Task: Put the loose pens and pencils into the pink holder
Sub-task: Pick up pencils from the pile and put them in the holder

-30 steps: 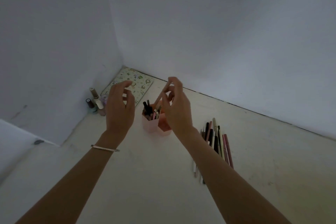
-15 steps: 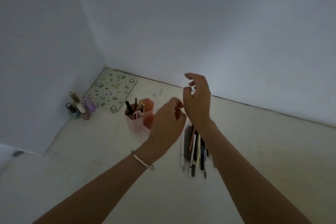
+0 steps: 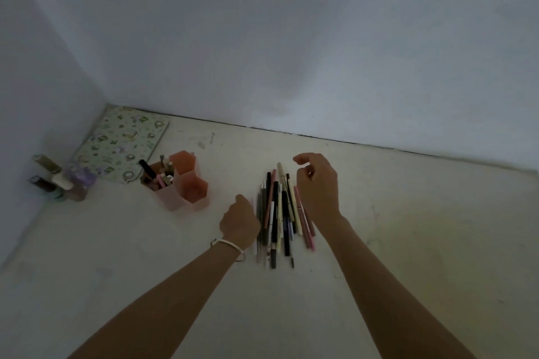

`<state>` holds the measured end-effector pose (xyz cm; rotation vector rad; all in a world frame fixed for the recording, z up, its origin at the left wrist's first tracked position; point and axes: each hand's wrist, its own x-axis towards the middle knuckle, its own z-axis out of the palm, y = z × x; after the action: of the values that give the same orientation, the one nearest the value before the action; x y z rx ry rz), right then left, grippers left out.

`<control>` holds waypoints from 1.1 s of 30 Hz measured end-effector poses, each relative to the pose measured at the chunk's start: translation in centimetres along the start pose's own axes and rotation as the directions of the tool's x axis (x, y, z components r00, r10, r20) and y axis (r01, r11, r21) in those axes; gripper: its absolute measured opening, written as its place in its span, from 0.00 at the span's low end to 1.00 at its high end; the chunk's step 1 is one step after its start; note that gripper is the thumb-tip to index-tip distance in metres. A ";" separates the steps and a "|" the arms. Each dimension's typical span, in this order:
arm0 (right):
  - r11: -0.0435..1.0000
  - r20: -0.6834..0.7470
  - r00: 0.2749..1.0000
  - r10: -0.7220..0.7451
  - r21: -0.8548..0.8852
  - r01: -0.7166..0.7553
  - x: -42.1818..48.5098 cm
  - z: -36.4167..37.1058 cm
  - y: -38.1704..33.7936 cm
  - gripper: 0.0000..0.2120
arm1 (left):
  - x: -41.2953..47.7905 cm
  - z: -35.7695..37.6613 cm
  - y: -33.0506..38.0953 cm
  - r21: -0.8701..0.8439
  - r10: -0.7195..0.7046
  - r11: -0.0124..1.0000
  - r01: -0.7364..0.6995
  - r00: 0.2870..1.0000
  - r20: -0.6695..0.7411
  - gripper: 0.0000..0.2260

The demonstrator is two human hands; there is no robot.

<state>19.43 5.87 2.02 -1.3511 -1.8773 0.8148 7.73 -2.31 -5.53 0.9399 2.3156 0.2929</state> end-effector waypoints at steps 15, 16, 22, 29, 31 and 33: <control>0.825 0.236 0.916 0.325 -0.545 -0.152 3.1 7.1 2.6 0.17 | -2.0 -10.2 -0.4 -0.440 0.155 0.839 -0.319 0.917 -0.368 0.06; 0.818 0.236 0.909 0.342 -0.552 -0.165 3.4 7.6 2.8 0.17 | -2.2 -10.7 -0.7 -0.446 0.152 0.832 -0.329 0.909 -0.388 0.05; 0.857 0.234 0.901 0.366 -0.462 -0.228 3.8 9.0 3.4 0.14 | -2.3 -12.1 -1.5 -0.434 0.173 0.803 -0.409 0.856 -0.487 0.06; 0.964 0.174 0.949 0.263 0.002 -0.267 7.8 6.3 -3.0 0.17 | -0.8 -17.8 -4.4 -0.440 0.084 0.673 -0.595 0.652 -0.753 0.30; 0.928 0.189 0.952 0.240 0.244 -0.283 8.5 5.8 -6.1 0.06 | 0.2 -19.5 -6.5 -0.407 0.013 0.726 -0.555 0.603 -0.798 0.27; 0.873 0.176 0.970 0.170 0.430 -0.231 8.3 5.6 -9.2 0.04 | 0.9 -19.8 -8.1 -0.366 -0.001 0.785 -0.500 0.589 -0.808 0.23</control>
<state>8.02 10.81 7.46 -1.2265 -1.5232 1.3809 -9.48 -7.08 6.29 0.9333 2.5086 1.7506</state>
